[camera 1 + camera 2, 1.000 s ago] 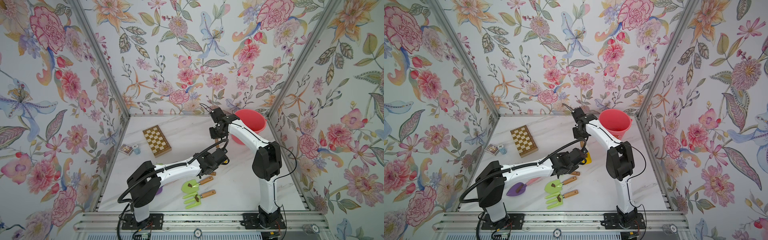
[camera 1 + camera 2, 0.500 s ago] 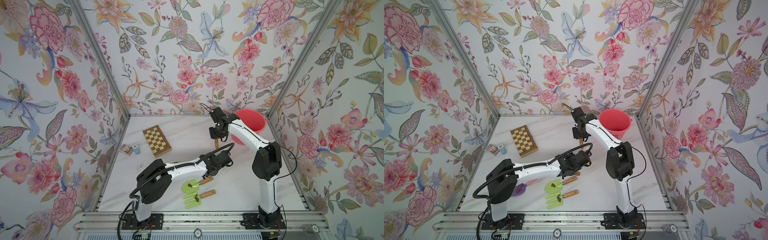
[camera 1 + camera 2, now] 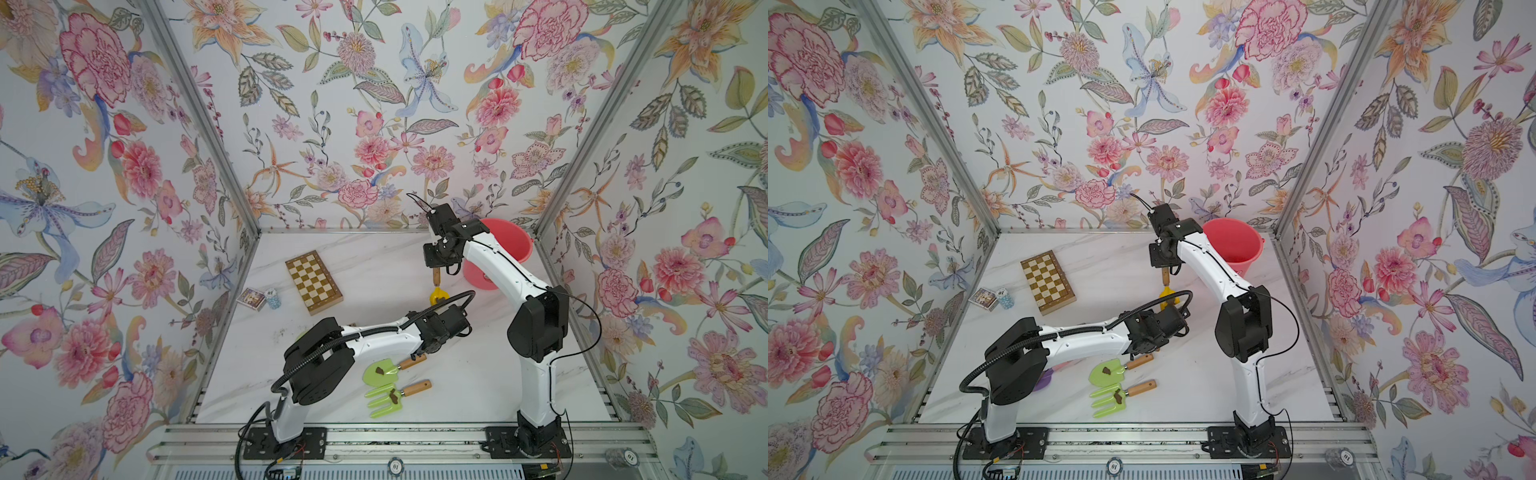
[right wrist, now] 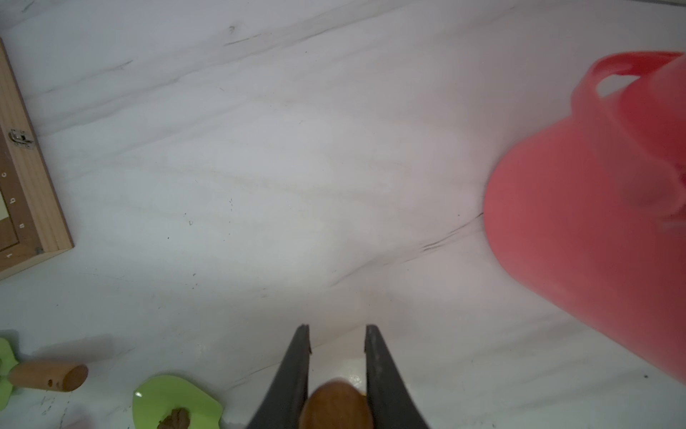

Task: Brush the soil off the hand trowel and place it into the bucket
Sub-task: Brush off the soil from the hand trowel.

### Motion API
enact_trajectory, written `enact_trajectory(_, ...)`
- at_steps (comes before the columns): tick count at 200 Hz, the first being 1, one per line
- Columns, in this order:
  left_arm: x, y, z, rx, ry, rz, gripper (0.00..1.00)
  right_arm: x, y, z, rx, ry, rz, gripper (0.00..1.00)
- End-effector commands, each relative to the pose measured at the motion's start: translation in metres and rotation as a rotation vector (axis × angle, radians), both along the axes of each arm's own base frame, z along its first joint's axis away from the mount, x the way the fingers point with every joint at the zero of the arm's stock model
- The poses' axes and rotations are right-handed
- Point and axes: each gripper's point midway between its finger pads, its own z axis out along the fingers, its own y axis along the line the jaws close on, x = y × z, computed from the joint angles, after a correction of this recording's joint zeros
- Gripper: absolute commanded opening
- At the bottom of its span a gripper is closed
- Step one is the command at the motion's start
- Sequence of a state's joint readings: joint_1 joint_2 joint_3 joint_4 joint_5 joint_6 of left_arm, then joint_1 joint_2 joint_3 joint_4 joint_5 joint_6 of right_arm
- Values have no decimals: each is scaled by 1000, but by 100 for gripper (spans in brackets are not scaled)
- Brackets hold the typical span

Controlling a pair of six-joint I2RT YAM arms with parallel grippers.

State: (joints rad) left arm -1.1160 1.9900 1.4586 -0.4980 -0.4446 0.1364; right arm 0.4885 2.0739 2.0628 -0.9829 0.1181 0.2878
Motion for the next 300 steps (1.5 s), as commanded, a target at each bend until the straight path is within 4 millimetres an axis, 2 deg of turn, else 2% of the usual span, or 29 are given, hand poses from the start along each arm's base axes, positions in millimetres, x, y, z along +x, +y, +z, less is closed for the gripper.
enact_trajectory(1,-3,-10,20,-60,6,7,0,5,-13,31,-8,-66,-23,4)
enact_trajectory(28,9,-22,71,-153,-65,0,0,6,-13,38,-15,-87,-16,4)
enact_trajectory(49,22,-21,81,-106,-128,-21,0,5,-10,40,-18,-94,-7,4)
enact_trajectory(87,49,-6,64,-16,-160,10,0,1,-4,47,-24,-113,4,4)
enact_trajectory(136,57,1,43,20,-183,8,0,-10,3,54,-13,-109,18,4)
enact_trajectory(170,50,1,19,29,-136,-4,0,-12,4,59,2,-114,18,4)
enact_trajectory(198,32,3,0,25,-70,-16,0,-9,1,64,4,-125,9,4)
enact_trajectory(217,18,0,-4,13,-33,-30,0,-5,0,65,3,-133,5,3)
enact_trajectory(236,12,-5,9,-41,-13,-23,0,0,0,64,-2,-137,1,3)
enact_trajectory(263,14,-13,63,-173,-41,17,0,6,5,60,-2,-136,8,3)
enact_trajectory(277,17,-12,83,-193,-69,8,0,7,6,61,3,-139,9,4)
enact_trajectory(300,31,-5,86,-117,-122,-7,0,5,9,64,5,-145,19,3)
